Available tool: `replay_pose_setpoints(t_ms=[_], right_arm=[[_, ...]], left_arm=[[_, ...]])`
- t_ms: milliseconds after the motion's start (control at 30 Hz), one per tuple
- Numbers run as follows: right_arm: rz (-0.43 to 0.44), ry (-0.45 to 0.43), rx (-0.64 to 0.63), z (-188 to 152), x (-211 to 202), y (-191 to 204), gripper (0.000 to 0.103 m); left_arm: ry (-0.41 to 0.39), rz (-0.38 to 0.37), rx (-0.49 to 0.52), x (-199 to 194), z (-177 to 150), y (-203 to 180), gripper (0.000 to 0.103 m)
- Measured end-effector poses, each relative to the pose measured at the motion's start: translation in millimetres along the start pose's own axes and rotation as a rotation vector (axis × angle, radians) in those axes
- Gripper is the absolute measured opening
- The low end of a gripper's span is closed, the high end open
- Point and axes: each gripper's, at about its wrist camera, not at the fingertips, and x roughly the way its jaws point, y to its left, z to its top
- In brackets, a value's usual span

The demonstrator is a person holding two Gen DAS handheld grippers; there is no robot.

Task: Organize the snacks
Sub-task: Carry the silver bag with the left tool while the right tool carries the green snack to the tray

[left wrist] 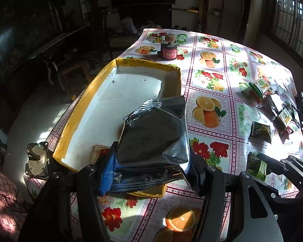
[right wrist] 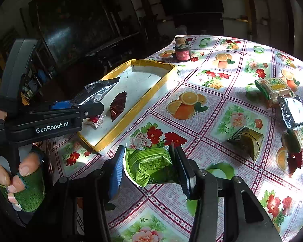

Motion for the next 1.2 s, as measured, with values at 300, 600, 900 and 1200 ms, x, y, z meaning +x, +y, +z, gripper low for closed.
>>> replay_pose_setpoints(t_ms=[300, 600, 900, 1200], right_arm=[[0.008, 0.011, -0.002, 4, 10, 0, 0.048], [0.059, 0.001, 0.013, 25, 27, 0, 0.048], [0.136, -0.039, 0.022, 98, 84, 12, 0.048], [0.142, 0.022, -0.014, 137, 154, 31, 0.048]], left_arm=[[0.008, 0.003, -0.026, 5, 3, 13, 0.062], [0.023, 0.025, -0.083, 20, 17, 43, 0.062], [0.087, 0.027, -0.141, 56, 36, 75, 0.062], [0.126, 0.042, -0.158, 82, 42, 85, 0.062]])
